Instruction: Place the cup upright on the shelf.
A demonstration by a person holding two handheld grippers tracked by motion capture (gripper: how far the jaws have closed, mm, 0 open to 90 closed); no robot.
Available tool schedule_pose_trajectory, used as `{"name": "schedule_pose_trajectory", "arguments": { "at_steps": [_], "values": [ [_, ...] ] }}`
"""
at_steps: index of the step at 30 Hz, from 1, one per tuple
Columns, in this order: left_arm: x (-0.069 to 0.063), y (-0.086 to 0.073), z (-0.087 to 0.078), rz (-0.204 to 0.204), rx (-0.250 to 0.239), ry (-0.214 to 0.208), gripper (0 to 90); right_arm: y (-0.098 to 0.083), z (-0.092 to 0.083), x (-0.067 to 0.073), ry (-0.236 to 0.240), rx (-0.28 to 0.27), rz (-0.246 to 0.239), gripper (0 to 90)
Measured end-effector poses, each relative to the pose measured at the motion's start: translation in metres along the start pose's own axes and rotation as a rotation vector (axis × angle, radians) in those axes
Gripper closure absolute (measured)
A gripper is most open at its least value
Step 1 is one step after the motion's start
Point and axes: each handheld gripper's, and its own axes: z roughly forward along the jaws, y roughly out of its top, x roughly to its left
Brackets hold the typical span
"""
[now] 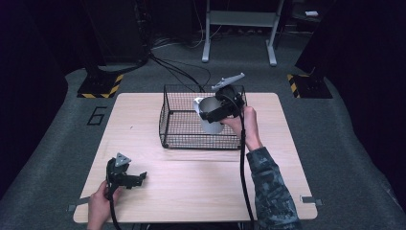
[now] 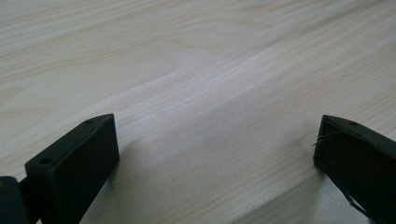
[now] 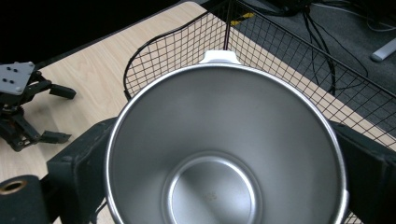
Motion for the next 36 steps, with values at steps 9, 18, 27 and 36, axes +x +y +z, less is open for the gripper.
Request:
{"name": "schedule_pose_trajectory", "arguments": {
  "at_steps": [9, 18, 27, 36],
  "values": [
    [0.0, 0.0, 0.0, -0.001, 0.001, 0.0, 0.0, 0.003, 0.015, -0.014, -0.012, 0.014, 0.034, 5.6],
    [0.0, 0.0, 0.0, -0.003, 0.005, -0.003, 0.1, 0.006, 0.036, -0.03, -0.032, 0.052, 0.059, 5.6],
    [0.0, 0.0, 0.0, 0.001, 0.004, -0.002, 0.0, 0.004, 0.048, -0.04, -0.043, 0.068, 0.079, 5.6],
    [0.0, 0.0, 0.0, 0.0, 0.0, 0.0, 0.1, -0.001, 0.065, -0.051, -0.042, 0.092, 0.107, 5.6]
  ]
}}
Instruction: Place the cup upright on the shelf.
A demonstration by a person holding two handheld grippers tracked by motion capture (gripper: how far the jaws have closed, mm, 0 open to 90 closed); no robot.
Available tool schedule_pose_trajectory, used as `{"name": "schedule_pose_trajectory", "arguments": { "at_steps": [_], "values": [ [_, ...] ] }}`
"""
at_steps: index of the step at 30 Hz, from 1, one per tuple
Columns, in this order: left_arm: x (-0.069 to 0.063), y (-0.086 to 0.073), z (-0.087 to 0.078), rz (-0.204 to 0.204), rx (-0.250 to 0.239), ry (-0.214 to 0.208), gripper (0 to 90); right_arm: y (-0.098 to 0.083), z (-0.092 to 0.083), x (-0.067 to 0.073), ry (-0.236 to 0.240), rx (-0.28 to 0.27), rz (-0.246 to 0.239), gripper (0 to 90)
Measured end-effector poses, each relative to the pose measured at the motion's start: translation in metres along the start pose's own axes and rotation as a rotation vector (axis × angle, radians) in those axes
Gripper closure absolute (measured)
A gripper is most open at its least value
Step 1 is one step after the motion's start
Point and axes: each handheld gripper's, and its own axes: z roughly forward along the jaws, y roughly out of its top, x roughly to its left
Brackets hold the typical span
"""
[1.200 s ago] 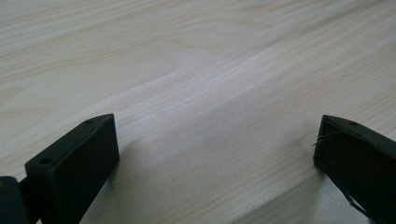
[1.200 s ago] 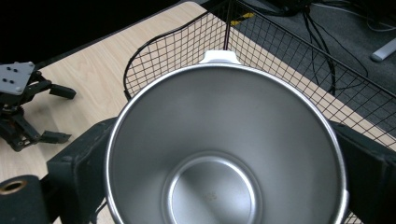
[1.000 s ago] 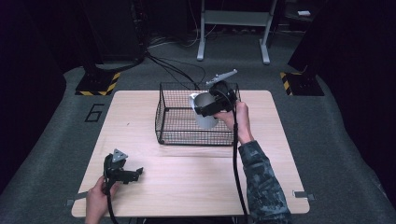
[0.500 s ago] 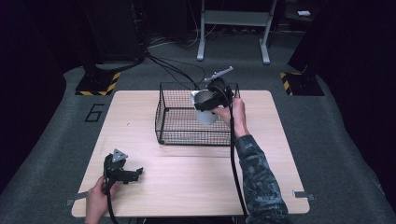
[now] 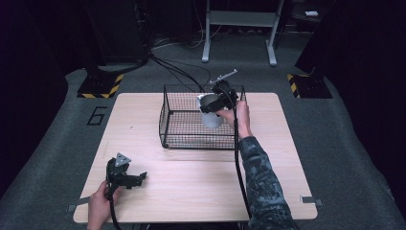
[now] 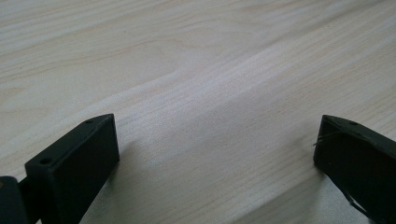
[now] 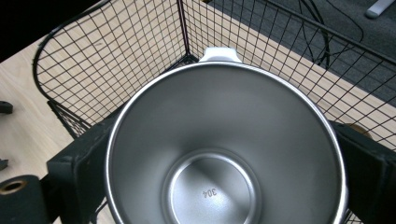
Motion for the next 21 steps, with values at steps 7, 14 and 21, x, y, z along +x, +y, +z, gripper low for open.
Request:
{"name": "schedule_pose_trajectory", "arguments": {
  "at_steps": [7, 14, 21],
  "values": [
    [0.0, 0.0, 0.001, -0.003, -0.007, 0.004, 0.0, -0.002, 0.015, -0.005, -0.005, 0.025, 0.03, 5.6],
    [0.0, 0.0, 0.001, -0.003, -0.007, 0.004, 0.0, -0.006, 0.028, -0.009, 0.005, 0.043, 0.048, 5.6],
    [0.0, 0.0, 0.001, -0.003, -0.009, 0.005, 0.0, -0.009, 0.039, -0.013, 0.005, 0.066, 0.071, 5.6]
  ]
}}
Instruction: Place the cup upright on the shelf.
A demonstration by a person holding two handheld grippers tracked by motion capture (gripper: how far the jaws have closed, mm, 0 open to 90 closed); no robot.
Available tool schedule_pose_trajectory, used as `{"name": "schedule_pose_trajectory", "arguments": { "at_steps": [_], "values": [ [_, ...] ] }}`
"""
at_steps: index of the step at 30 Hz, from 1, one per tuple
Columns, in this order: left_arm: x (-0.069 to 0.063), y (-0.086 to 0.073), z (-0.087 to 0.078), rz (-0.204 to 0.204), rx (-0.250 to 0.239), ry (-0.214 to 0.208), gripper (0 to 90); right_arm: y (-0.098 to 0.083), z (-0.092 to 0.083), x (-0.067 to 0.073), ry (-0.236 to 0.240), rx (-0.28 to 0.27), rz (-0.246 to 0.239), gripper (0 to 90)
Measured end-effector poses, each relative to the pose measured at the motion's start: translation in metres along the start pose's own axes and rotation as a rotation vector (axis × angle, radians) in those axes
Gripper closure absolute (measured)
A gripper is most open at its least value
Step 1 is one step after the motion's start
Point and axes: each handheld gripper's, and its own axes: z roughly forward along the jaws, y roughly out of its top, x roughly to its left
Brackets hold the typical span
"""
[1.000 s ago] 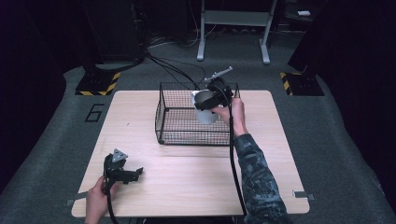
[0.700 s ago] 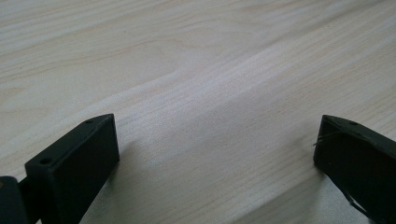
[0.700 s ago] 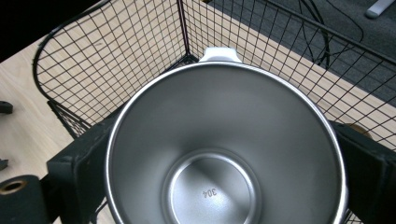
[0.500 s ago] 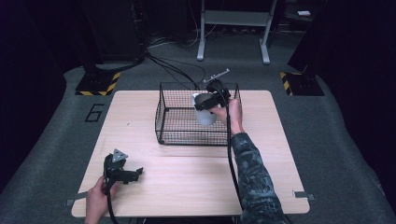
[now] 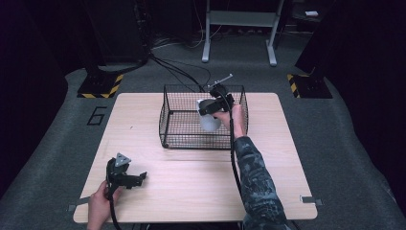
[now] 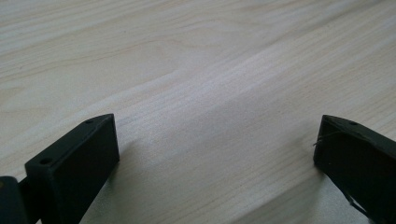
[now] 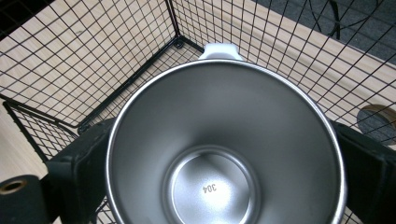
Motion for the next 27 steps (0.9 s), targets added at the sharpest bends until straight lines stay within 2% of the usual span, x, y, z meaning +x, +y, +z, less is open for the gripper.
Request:
{"name": "schedule_pose_trajectory", "arguments": {
  "at_steps": [12, 16, 22, 27],
  "values": [
    [0.0, 0.0, 0.0, 0.003, 0.003, -0.002, 0.0, -0.004, 0.021, 0.001, -0.004, 0.055, 0.01, 5.6],
    [0.0, 0.0, 0.0, 0.003, 0.003, -0.002, 0.1, -0.005, 0.026, 0.002, -0.007, 0.064, 0.027, 5.6],
    [0.0, 0.0, 0.0, 0.002, 0.003, -0.002, 0.0, -0.007, 0.035, 0.001, -0.017, 0.097, 0.011, 5.5],
    [0.0, 0.0, 0.0, 0.004, 0.002, -0.004, 0.0, -0.008, 0.04, 0.001, -0.025, 0.113, 0.016, 5.5]
  ]
}}
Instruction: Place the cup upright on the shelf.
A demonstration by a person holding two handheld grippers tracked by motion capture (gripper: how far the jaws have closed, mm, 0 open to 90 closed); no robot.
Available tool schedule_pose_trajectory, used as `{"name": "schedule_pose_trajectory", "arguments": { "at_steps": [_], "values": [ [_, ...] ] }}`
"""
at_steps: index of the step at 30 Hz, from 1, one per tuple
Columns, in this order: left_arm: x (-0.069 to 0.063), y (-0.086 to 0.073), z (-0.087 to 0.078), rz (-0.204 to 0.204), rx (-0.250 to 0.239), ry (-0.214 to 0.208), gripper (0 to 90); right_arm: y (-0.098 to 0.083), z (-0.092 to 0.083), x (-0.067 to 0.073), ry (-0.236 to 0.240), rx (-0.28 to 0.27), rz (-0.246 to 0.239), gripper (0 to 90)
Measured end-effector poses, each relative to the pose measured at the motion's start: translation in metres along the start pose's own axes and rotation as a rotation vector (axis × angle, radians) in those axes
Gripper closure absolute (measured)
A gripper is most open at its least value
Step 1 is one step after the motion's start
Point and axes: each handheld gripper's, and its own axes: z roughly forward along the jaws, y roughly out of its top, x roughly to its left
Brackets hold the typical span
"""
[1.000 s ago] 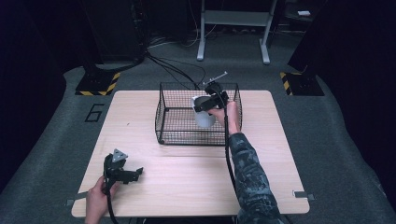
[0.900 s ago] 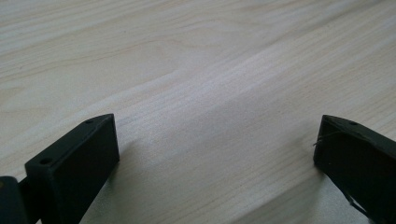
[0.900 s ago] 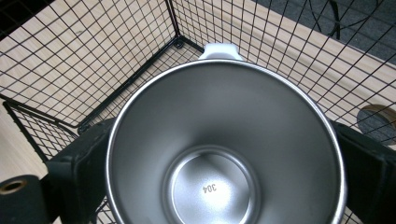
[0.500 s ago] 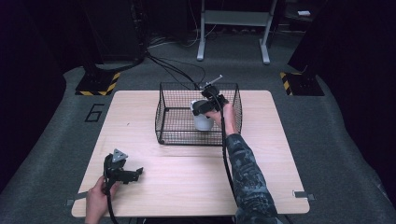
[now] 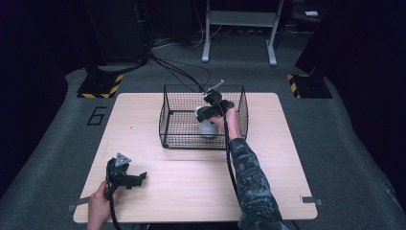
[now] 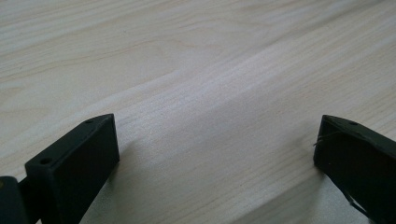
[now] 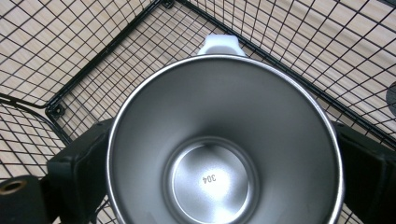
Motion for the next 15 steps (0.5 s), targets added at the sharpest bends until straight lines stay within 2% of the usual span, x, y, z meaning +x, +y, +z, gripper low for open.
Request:
{"name": "schedule_pose_trajectory", "arguments": {
  "at_steps": [6, 15],
  "values": [
    [0.0001, 0.0, -0.0001, 0.002, 0.001, 0.0, 0.0, -0.001, 0.0017, -0.0007, -0.01, 0.012, -0.013, 5.5],
    [0.0, -0.0001, -0.0001, 0.001, 0.001, 0.0, 0.0, -0.006, 0.0025, -0.0038, -0.013, 0.023, 0.003, 5.3]
  ]
}}
